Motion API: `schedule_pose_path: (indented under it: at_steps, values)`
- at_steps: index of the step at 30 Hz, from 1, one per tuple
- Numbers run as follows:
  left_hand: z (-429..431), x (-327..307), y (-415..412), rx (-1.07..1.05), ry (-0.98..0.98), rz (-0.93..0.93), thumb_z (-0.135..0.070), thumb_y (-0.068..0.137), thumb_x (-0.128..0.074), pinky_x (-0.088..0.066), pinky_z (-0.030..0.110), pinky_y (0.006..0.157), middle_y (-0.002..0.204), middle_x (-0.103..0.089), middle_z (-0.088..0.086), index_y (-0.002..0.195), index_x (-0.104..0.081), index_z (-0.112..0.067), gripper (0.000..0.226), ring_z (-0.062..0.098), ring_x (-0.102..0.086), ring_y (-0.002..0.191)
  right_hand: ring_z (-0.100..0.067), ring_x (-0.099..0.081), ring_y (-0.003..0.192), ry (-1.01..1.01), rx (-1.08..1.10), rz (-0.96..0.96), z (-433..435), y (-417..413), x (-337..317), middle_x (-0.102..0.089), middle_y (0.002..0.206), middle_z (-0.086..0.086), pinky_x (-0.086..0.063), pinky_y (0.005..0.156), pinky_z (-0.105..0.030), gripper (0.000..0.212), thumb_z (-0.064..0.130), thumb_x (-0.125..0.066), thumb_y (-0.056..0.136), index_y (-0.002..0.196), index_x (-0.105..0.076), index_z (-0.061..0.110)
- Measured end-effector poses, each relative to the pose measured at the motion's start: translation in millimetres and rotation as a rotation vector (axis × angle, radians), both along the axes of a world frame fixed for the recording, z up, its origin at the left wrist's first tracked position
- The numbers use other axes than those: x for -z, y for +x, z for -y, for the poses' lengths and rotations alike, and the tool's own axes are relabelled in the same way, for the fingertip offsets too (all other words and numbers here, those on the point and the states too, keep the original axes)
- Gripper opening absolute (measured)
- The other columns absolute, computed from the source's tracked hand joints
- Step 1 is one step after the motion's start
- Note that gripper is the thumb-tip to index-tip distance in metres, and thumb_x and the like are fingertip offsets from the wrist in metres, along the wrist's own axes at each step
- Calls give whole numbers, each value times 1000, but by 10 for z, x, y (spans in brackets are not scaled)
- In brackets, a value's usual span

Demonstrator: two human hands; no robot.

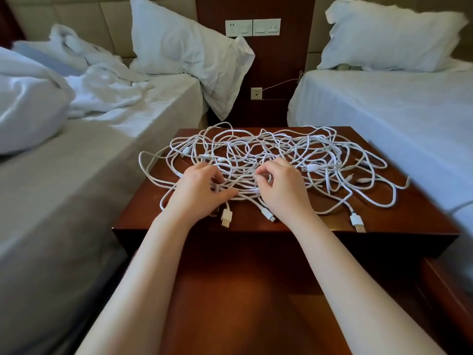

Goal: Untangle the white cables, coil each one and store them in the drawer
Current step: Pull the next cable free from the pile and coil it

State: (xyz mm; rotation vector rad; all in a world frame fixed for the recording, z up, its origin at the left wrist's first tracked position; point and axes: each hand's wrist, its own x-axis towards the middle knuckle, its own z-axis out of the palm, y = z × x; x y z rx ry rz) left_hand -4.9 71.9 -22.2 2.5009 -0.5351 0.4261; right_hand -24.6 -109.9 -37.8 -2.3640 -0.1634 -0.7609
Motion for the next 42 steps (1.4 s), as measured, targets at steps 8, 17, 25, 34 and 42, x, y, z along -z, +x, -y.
schedule_pose_path:
  at_steps: [8, 17, 25, 34, 42]
  values:
    - [-138, 39, 41, -103, -70, 18, -42, 73, -77, -46, 39, 83, 94, -61, 0, 82, -70, -18, 26, 23, -53, 98, -20, -48, 93, -157, 71, 105, -204, 55, -55, -70, 89, 0, -35, 70, -27, 20, 26, -59, 92, 100, -73, 14]
    - [-165, 56, 58, -127, -113, -37, -51, 70, -75, -38, 30, 68, 76, -51, -12, 75, -65, -22, 31, 17, -50, 92, -21, -57, 83, -52, 70, 45, -407, 325, -131, -62, 81, 0, -43, 64, -31, 12, 20, -53, 97, 93, -62, 12]
    - [-102, 46, 36, -244, -359, 235, -30, 74, -79, -43, 38, 88, 109, -48, 8, 109, -53, -8, 48, 26, -47, 103, -20, -56, 74, 161, -56, 226, -234, 168, -73, -56, 73, 6, -44, 62, -27, 10, 17, -52, 97, 90, -59, 14]
    - [-90, 135, 121, -206, -242, 338, -14, 82, -73, -35, 34, 79, 96, -56, 5, 90, -77, -15, 9, 31, -48, 97, -12, -50, 73, 187, 13, 296, -165, -9, -45, -53, 72, 13, -38, 63, -20, 11, 16, -55, 94, 86, -62, 13]
    - [46, -98, -29, -79, -502, 432, -5, 83, -61, -52, 24, 75, 92, -74, 4, 95, -76, -9, 20, 16, -68, 86, -14, -54, 77, 74, -54, 102, -178, -28, -21, -65, 73, 6, -43, 68, -30, 13, 16, -61, 91, 81, -68, 15]
